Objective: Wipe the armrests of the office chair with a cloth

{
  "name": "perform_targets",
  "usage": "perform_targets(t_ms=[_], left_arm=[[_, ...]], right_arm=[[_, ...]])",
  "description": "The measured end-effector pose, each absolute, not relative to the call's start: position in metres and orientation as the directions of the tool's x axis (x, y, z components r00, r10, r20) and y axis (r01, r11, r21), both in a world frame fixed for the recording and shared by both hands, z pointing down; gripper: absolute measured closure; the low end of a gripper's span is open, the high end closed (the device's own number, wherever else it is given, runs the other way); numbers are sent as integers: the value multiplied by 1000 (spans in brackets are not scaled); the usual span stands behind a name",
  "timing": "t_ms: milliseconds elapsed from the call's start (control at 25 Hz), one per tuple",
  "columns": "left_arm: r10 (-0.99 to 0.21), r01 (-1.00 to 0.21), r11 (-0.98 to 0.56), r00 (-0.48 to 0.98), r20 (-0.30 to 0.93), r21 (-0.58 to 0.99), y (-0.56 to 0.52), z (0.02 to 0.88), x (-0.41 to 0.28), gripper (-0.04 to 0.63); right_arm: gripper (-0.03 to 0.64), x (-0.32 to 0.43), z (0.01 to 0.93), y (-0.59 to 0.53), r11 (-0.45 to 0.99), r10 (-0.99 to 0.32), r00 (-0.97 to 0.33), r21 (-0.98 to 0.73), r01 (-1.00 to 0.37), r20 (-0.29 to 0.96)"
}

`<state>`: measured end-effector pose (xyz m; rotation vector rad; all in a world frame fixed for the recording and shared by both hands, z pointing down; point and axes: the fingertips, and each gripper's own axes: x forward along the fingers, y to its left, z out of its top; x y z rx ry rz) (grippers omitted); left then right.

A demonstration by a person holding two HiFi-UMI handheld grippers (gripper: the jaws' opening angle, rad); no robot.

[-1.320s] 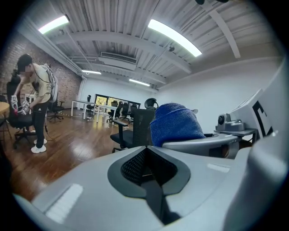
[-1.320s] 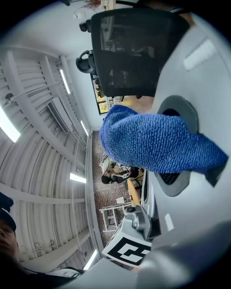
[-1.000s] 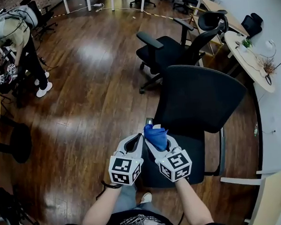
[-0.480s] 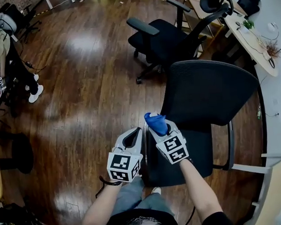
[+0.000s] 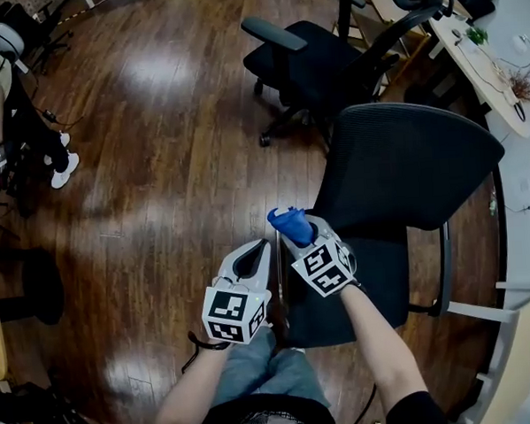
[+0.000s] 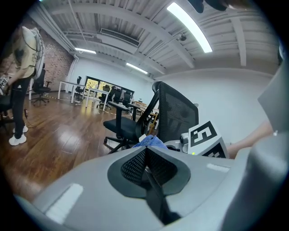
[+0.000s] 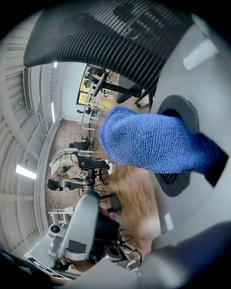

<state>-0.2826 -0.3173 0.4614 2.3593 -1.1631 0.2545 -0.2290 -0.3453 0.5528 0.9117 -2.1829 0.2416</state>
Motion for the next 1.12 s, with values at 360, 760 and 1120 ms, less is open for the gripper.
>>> perform_targets(t_ms=[360,760,1120], left_arm=[[-669,-774,-525,632,391,354,-300,480,-284,589],[-674,-782,-514,623,398,352,-267,487,-273,589],[-685,-804,-489,594,421,339,-209,496,-275,589]], right_arm=[[480,-229,559,-321,705,-530,-489,40,-708,693],[480,-230,561,-268,697,-515,-514,-14,-717,686],[480,-233,563,-202,698,-510,-540,-45,-715,669]])
